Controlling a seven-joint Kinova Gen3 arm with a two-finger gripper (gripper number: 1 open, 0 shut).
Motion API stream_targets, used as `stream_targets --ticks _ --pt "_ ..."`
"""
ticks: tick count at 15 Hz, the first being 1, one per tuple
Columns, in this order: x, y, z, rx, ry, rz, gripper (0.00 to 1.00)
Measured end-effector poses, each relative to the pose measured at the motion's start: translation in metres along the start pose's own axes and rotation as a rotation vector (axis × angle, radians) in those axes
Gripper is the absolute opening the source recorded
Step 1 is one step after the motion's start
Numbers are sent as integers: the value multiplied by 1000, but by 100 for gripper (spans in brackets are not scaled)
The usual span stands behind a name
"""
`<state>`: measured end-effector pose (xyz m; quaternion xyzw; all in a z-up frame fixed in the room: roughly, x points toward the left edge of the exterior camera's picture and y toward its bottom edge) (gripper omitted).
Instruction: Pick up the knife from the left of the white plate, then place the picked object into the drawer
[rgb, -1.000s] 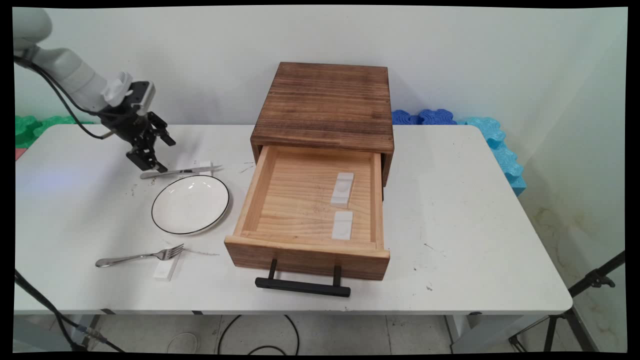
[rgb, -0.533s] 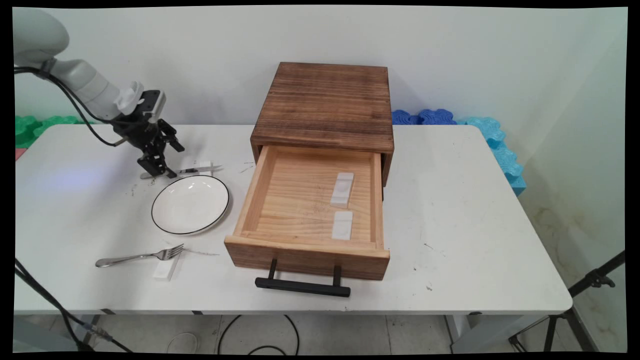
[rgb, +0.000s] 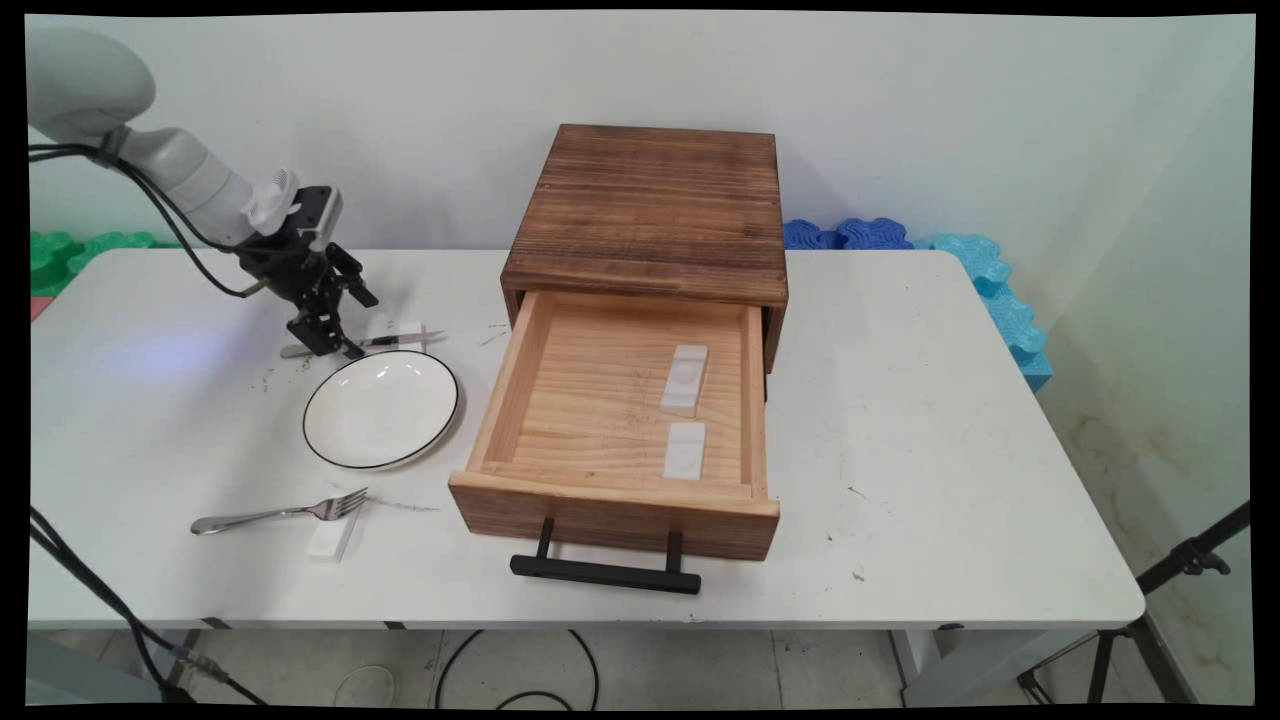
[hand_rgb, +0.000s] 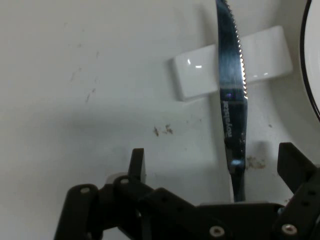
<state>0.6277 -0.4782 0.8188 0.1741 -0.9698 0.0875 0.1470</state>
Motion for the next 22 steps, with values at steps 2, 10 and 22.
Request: stream_targets --ticks 2,10,22 --pt "0 0 1 -1 1 -2 100" --pt "-1 -1 3 -3 5 -12 0" --pt "-5 2 0 -12 -4 -13 0"
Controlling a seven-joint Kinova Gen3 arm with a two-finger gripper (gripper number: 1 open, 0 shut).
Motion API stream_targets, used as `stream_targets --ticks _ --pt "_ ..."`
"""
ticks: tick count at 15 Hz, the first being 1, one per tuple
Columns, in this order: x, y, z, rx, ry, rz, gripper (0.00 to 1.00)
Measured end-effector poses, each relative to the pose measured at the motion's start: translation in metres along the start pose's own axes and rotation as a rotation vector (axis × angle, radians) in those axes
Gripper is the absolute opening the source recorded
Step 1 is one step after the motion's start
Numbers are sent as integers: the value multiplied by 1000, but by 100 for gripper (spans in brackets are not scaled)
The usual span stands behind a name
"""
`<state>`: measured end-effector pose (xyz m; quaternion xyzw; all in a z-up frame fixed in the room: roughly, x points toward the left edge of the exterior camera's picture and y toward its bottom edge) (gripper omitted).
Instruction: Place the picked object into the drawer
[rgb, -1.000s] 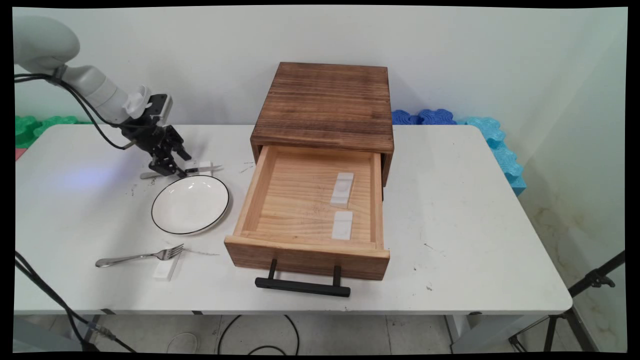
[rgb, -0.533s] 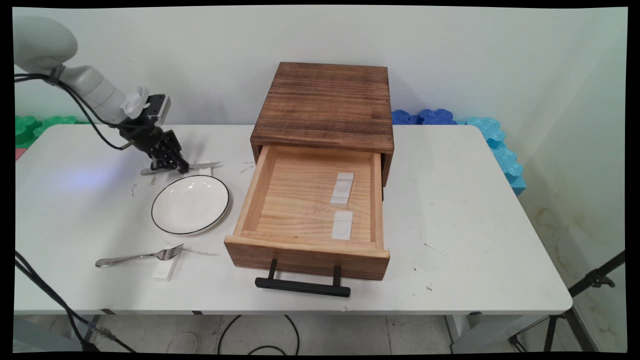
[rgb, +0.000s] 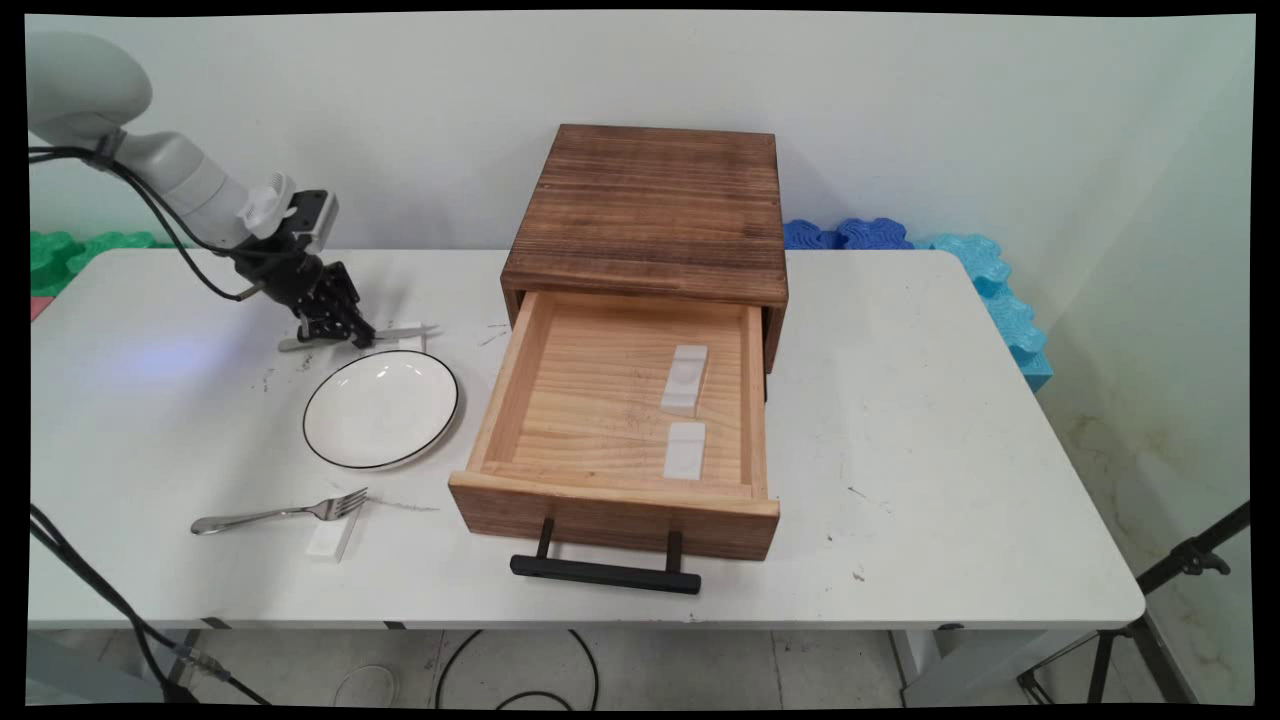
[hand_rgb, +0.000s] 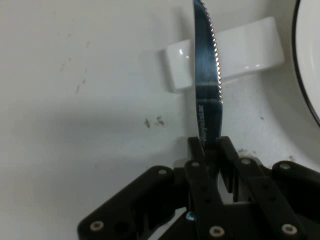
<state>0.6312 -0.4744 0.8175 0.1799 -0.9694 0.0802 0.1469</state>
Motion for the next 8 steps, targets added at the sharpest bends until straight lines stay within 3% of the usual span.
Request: stream_targets --ticks 8 --pt "9 -7 -13 13 -13 3 0"
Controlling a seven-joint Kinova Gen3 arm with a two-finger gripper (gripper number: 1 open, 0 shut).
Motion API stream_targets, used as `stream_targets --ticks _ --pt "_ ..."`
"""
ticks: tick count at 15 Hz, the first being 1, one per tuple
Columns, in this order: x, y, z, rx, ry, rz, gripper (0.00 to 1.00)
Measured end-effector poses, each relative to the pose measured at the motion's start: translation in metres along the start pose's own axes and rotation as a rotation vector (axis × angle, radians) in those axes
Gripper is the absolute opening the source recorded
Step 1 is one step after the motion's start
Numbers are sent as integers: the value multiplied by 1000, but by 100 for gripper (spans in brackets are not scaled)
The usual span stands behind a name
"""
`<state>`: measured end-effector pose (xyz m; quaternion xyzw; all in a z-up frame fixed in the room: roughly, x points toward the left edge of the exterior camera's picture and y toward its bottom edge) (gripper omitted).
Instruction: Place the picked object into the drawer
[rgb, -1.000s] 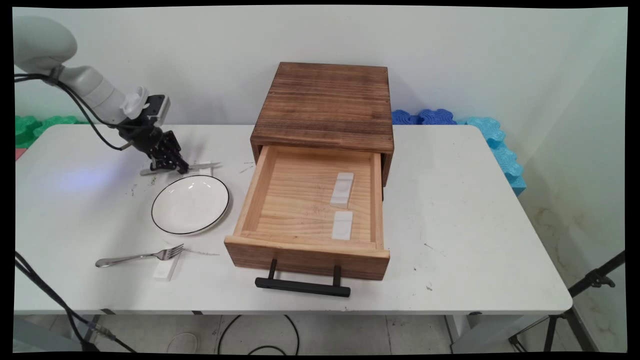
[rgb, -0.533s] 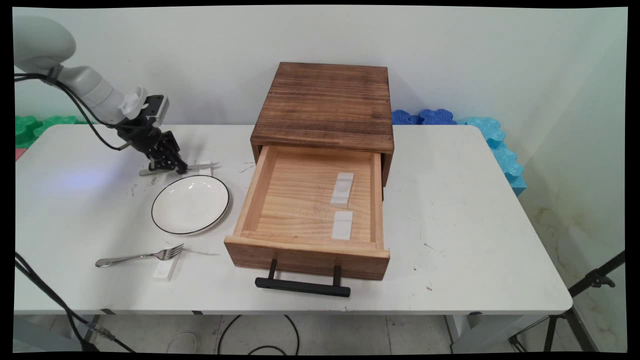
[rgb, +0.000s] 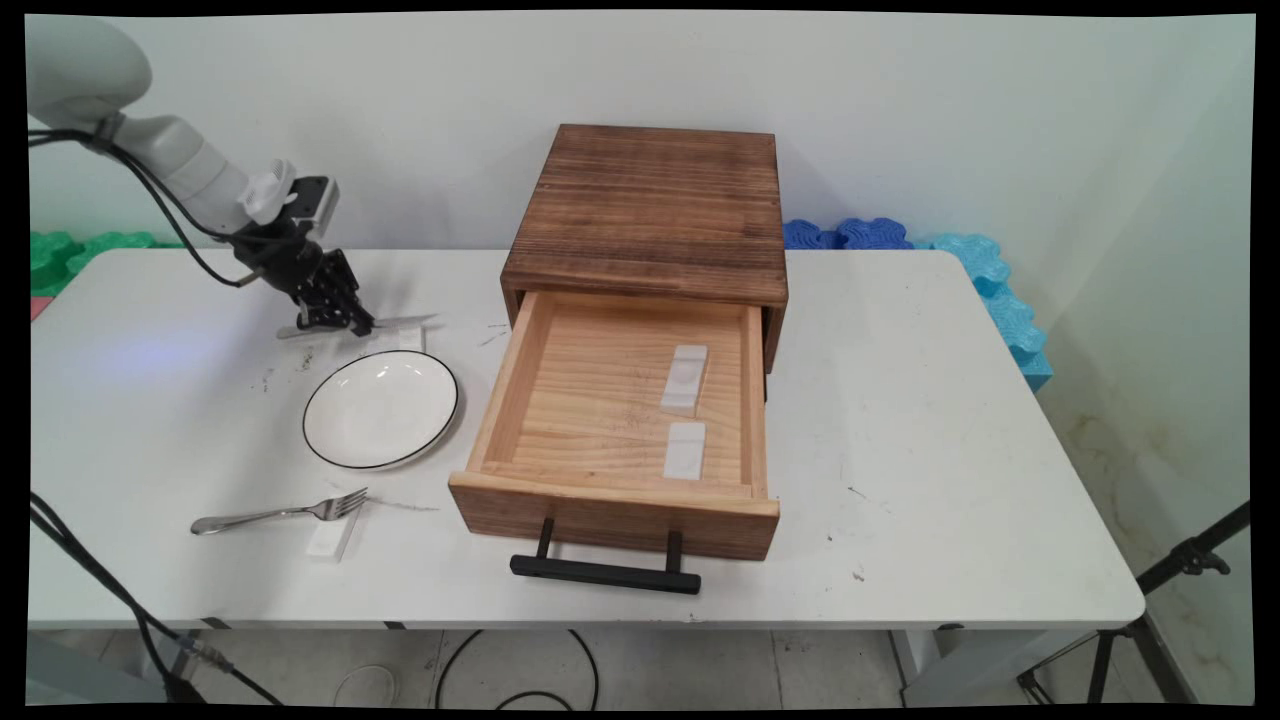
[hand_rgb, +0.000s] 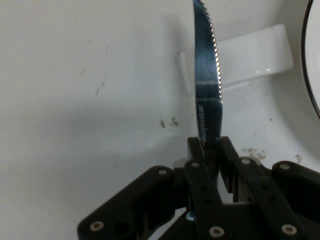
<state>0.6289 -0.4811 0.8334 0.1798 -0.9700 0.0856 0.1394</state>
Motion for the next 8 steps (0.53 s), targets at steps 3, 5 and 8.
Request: stream_targets --ticks 3,5,8 --pt "7 2 -13 10 -2 1 0" --pt "13 3 -22 16 -3 0 0" --pt "25 6 -39 26 -5 4 0"
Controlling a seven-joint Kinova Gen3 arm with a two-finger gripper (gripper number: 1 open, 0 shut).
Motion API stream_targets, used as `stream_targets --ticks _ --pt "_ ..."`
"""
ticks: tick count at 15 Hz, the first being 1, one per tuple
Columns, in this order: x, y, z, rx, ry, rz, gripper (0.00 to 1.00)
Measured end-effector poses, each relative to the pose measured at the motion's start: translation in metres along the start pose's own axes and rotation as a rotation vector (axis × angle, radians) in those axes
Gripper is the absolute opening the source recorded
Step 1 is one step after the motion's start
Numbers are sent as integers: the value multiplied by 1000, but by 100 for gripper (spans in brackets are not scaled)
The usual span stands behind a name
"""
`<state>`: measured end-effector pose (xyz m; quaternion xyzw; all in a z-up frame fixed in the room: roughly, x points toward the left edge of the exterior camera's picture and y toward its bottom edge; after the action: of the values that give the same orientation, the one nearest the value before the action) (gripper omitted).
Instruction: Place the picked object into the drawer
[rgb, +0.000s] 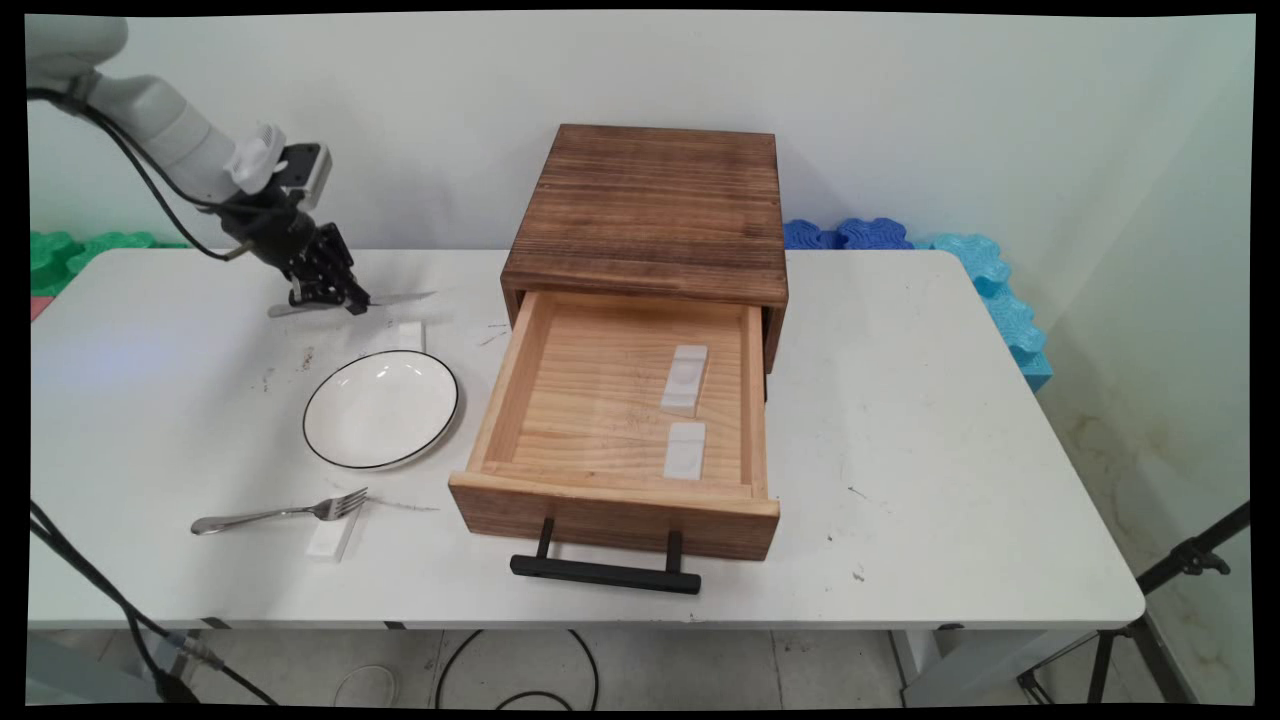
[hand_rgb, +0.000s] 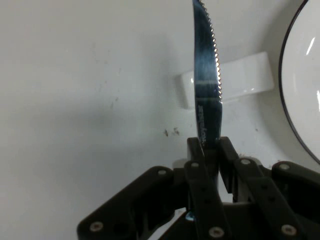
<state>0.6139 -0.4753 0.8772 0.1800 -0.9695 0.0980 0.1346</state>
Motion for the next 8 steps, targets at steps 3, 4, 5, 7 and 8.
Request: stream_targets --ticks 3,4,5,7,8 --pt "13 4 -17 6 1 8 0" --pt "18 5 -21 7 2 12 0" --pt "21 6 -25 7 3 14 0" --pt "30 10 -34 7 7 26 0" --pt "35 12 -39 6 11 33 0"
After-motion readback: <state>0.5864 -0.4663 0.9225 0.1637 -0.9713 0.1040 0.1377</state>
